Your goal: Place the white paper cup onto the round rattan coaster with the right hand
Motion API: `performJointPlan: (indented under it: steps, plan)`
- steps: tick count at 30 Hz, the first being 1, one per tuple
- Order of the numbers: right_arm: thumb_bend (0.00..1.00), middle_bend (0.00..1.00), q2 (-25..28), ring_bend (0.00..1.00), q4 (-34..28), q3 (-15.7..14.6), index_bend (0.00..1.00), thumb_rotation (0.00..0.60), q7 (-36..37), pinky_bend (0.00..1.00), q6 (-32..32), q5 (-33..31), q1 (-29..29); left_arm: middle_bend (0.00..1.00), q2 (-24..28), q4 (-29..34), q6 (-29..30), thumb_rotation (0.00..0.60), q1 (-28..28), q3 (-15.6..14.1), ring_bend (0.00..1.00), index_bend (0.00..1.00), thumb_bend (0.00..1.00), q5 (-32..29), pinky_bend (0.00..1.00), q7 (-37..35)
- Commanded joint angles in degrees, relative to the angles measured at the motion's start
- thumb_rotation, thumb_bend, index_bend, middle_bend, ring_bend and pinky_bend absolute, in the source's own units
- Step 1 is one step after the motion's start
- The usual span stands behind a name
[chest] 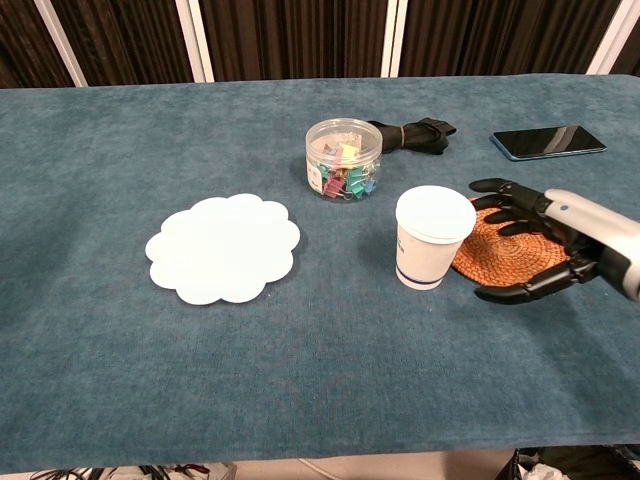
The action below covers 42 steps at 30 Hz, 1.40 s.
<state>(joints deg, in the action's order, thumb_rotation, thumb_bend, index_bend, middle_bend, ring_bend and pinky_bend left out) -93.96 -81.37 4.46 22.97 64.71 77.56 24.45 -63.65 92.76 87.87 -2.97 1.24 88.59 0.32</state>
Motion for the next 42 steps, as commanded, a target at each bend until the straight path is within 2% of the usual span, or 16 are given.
performJointPlan:
  steps: [1, 6, 14, 24, 32, 37, 42]
  plan:
    - [0.09, 0.14, -2.1, 0.16, 1.6, 1.2, 0.04, 0.6, 1.6, 0.1, -0.3, -0.4, 0.3, 0.0, 0.0, 0.0, -0.1, 0.6, 0.0, -0.1, 0.0, 0.01, 0.3, 0.1, 0.0, 0.2]
    - [0.1, 0.17, -4.3, 0.2, 3.6, 1.7, 0.1, 0.6, 2.3, 0.1, -1.3, 0.1, 1.2, 0.0, -0.1, 0.0, -0.3, 0.6, 0.0, -0.2, 0.0, 0.01, 0.3, 0.0, 0.0, 0.5]
    - [0.12, 0.27, -7.7, 0.29, 6.3, 2.7, 0.24, 0.6, 3.3, 0.13, -0.2, 1.9, 1.9, 0.0, 0.0, 0.2, -0.7, 0.6, -0.1, -0.3, 0.0, 0.01, 0.3, -0.4, 0.0, 0.8]
    - [0.19, 0.43, -9.8, 0.43, 8.5, 3.5, 0.44, 0.6, 4.6, 0.23, 2.5, 3.4, 1.6, 0.0, 0.1, 0.4, -0.9, 0.6, -0.1, -0.3, 0.0, 0.01, 0.3, -0.6, 0.0, 0.9]
    - [0.19, 0.44, -7.1, 0.44, 6.1, 4.8, 0.46, 0.6, 4.4, 0.24, 4.1, 4.5, 1.7, 0.0, 0.1, 0.6, -1.1, 0.6, 0.0, -0.4, 0.0, 0.01, 0.3, -0.8, 0.0, 1.0]
    - [0.19, 0.43, -4.0, 0.44, 3.8, 7.0, 0.46, 0.6, 1.6, 0.24, 3.4, 3.4, 2.7, 0.0, 0.2, 0.7, -1.1, 0.6, 0.0, -0.5, 0.0, 0.01, 0.3, -0.8, 0.0, 1.1]
    - [0.19, 0.42, -2.9, 0.43, 5.6, 10.1, 0.46, 0.6, -0.6, 0.24, 1.3, 0.4, 4.3, 0.0, 0.2, 0.8, -1.1, 0.6, 0.0, -0.4, 0.0, 0.01, 0.3, -0.9, 0.0, 1.2]
